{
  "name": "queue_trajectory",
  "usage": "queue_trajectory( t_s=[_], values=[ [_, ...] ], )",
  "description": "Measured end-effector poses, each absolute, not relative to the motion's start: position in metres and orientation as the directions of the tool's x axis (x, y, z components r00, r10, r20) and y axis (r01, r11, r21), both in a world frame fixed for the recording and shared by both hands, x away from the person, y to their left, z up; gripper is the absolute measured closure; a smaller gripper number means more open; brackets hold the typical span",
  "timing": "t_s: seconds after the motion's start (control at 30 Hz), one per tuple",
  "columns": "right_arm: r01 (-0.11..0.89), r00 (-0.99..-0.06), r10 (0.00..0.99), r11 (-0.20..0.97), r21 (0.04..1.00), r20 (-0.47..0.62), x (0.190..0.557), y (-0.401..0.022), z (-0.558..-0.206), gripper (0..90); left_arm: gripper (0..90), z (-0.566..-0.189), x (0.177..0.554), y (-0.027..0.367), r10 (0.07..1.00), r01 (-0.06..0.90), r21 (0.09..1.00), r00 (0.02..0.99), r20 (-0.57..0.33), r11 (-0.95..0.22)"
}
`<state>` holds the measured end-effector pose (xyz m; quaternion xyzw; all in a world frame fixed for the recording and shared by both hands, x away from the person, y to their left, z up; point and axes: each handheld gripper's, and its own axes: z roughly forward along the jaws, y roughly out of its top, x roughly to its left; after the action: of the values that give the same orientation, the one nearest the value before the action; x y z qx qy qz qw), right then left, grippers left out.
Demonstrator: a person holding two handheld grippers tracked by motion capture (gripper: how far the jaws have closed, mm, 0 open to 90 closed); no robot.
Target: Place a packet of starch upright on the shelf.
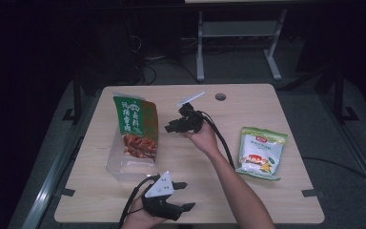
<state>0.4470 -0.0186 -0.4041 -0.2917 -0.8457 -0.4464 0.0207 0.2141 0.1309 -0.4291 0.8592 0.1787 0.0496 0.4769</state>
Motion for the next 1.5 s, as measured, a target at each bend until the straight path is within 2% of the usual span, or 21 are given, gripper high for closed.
queue_trajectory(
  t_s=[0.43,1.23,1.5],
  values=[
    [0.507,-0.824,0.494,0.423,0.751,0.278,0.421,-0.071,-0.391,55.7,33.4,-0.434,0.215,0.127,0.352,0.251,0.834,0.933,-0.073,-0.492],
    [0.538,-0.797,0.522,0.387,0.749,0.303,0.389,-0.132,-0.384,47.5,31.3,-0.434,0.226,0.124,0.382,0.269,0.830,0.921,-0.073,-0.488],
    [0.554,-0.777,0.559,0.387,0.737,0.290,0.378,-0.158,-0.384,44.3,31.0,-0.433,0.228,0.123,0.389,0.268,0.834,0.919,-0.070,-0.483]
  ],
)
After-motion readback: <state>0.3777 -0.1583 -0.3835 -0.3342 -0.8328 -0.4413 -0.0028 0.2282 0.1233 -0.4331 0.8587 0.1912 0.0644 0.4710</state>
